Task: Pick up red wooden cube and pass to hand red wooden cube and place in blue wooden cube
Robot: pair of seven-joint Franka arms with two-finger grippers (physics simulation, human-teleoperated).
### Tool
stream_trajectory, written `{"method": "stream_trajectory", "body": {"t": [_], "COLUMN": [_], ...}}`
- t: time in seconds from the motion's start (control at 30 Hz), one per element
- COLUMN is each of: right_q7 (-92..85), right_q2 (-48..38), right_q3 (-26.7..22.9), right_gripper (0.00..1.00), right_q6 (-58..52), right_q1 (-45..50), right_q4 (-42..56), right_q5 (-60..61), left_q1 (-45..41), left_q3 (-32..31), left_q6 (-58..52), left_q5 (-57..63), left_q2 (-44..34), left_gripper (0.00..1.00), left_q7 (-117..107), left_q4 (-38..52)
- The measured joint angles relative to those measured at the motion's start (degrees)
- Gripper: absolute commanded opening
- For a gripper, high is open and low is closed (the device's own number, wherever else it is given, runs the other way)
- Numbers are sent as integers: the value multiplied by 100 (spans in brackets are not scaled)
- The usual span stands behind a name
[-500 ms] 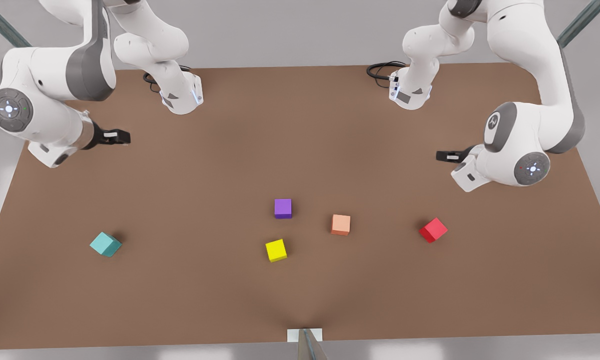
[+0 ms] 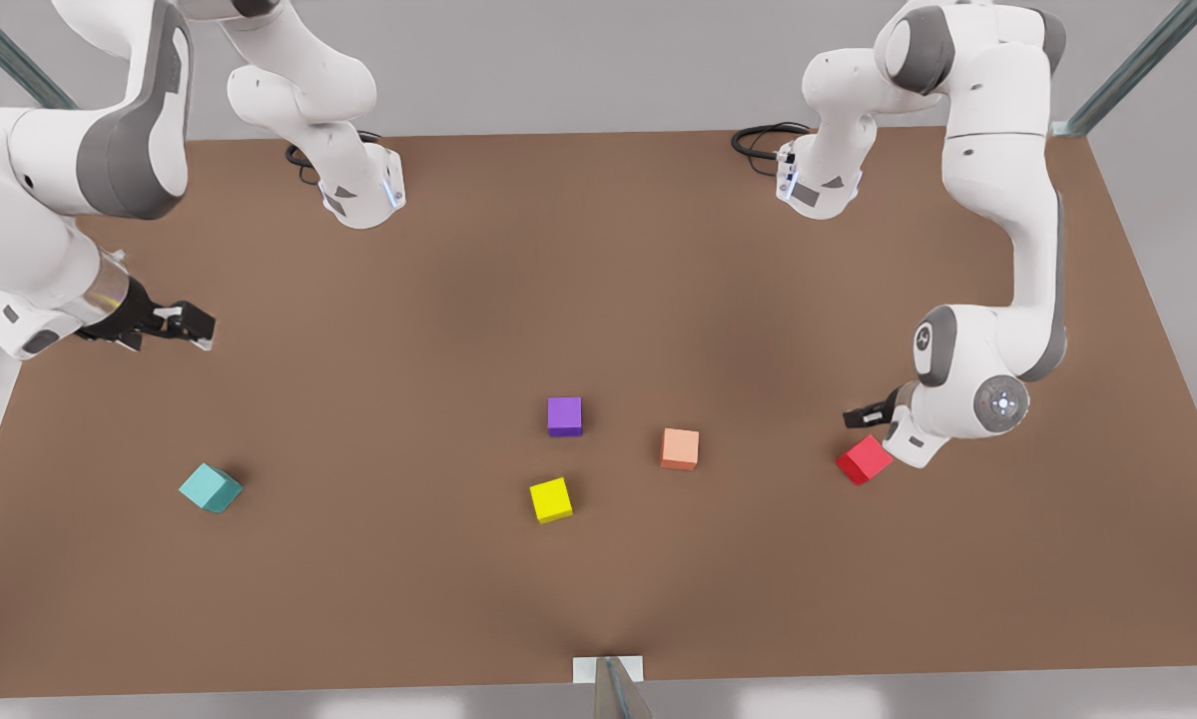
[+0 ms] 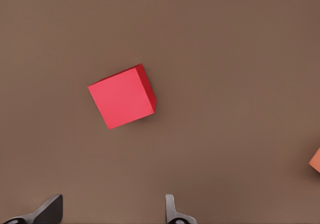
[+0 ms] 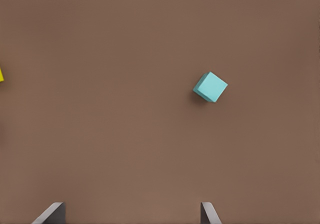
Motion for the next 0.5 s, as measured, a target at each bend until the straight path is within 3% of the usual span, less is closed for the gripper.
{"method": "stream_trajectory", "body": {"t": [0.23, 0.5], "right_q7": [-19, -35], "right_q2": [48, 67], "right_q3": [11, 0], "right_gripper": [100, 100], "right_q6": [105, 143], "right_q1": [182, 99], "right_q4": [11, 1], "right_q5": [79, 148], "left_q1": [-23, -87], "left_q3": [163, 166], "left_q6": [1507, 2112], "left_q5": [-234, -163], "left_q2": [-14, 457], "left_gripper": [100, 100], "left_q7": [-766, -1204], "left_q4": [-713, -152]}}
